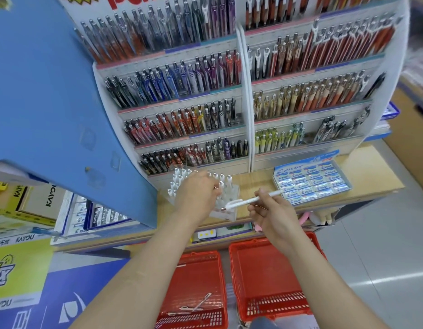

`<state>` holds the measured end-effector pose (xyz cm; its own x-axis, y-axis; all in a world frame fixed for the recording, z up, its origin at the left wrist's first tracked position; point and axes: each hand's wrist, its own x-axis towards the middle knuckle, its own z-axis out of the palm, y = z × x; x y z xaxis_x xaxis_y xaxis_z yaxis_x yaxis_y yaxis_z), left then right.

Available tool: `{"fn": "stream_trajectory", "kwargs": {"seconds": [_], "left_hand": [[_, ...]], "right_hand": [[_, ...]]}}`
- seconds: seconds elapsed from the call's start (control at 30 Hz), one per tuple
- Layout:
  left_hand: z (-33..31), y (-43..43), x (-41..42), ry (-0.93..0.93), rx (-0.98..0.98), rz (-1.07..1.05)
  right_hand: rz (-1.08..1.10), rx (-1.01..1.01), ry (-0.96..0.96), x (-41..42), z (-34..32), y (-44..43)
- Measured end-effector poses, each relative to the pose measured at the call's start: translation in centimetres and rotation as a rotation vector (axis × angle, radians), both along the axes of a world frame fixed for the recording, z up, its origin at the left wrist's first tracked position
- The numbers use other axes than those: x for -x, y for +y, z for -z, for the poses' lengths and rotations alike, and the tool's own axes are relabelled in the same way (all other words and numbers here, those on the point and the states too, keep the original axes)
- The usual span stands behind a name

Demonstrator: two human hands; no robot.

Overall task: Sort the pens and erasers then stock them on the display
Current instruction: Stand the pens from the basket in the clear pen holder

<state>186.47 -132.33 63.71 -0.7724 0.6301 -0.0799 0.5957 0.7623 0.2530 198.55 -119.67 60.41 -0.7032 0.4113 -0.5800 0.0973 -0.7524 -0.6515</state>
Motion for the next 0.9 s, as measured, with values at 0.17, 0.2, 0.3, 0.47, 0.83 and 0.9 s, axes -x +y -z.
{"fn": "stream_trajectory", "kwargs": {"seconds": [0.17, 0.2, 0.3, 0.47, 0.83, 0.9], "left_hand": [[-1.6, -0.4, -0.9, -0.201, -0.312, -0.287], [-2.1, -0.5, -1.3, -0.274, -0.392, -0.335], [-3.2, -1.1, -2.2, -0.599, -0.498, -0.380], [-3.5, -1.7, -2.8, -0.817, -0.807, -0.520], [-4.6, -1.9, -0.1, -0.362, -0.742, -0.442], [-4.7, -1.7, 0.1, -0.221, -0.631, -0.341]], "right_hand": [[0.056, 0.058, 0.105, -0.4, -0.6, 0.6], [0.062, 0.071, 0.130, -0.5, -0.7, 0.8], [0.025, 0.094, 0.195, -0.5, -0.9, 1.1], [-0.026, 0.092, 0.222, -0.1, -1.1, 0.9], [-0.097, -0.471, -0.117, 1.0, 2.0, -0.2], [-0.177, -0.643, -0.220, 1.3, 3.3, -0.5]]}}
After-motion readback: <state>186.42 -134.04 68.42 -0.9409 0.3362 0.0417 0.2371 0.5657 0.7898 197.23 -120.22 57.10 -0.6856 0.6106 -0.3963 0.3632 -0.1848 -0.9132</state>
